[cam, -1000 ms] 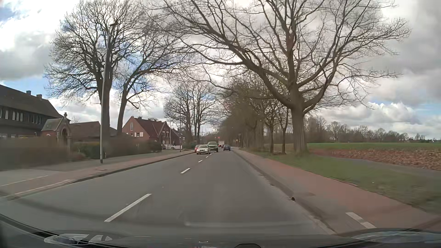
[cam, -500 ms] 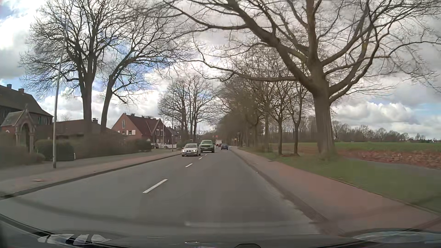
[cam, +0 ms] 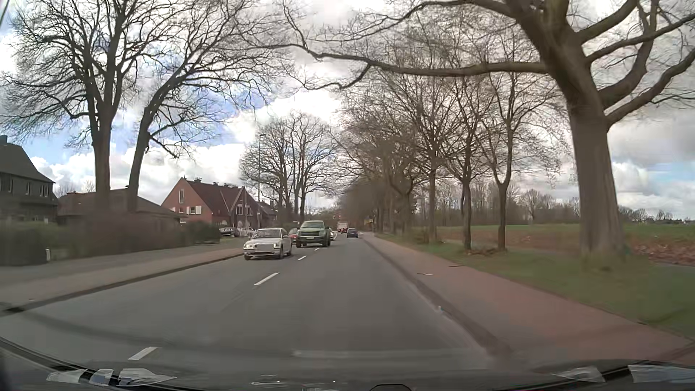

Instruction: Follow the waypoints while adhering to traffic rules and regulations

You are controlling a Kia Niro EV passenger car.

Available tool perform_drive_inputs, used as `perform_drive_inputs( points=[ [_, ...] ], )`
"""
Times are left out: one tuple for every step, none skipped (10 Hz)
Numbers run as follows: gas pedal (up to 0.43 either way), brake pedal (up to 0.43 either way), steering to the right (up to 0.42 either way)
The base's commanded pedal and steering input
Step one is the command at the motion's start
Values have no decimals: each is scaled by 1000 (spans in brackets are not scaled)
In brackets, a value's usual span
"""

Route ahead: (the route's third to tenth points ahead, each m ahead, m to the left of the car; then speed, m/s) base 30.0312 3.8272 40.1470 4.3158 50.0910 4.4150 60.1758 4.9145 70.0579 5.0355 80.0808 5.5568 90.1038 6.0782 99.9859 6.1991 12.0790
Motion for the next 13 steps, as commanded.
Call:
perform_drive_inputs(
  points=[
    [177, 0, 0],
    [177, 0, -1],
    [177, 0, -2],
    [177, 0, -6],
    [177, 0, -8],
    [177, 0, -8],
    [177, 0, -8],
    [177, 0, -8],
    [177, 0, -8],
    [177, 0, -8],
    [177, 0, -8],
    [177, 0, -8],
    [189, 0, -8]
  ],
)
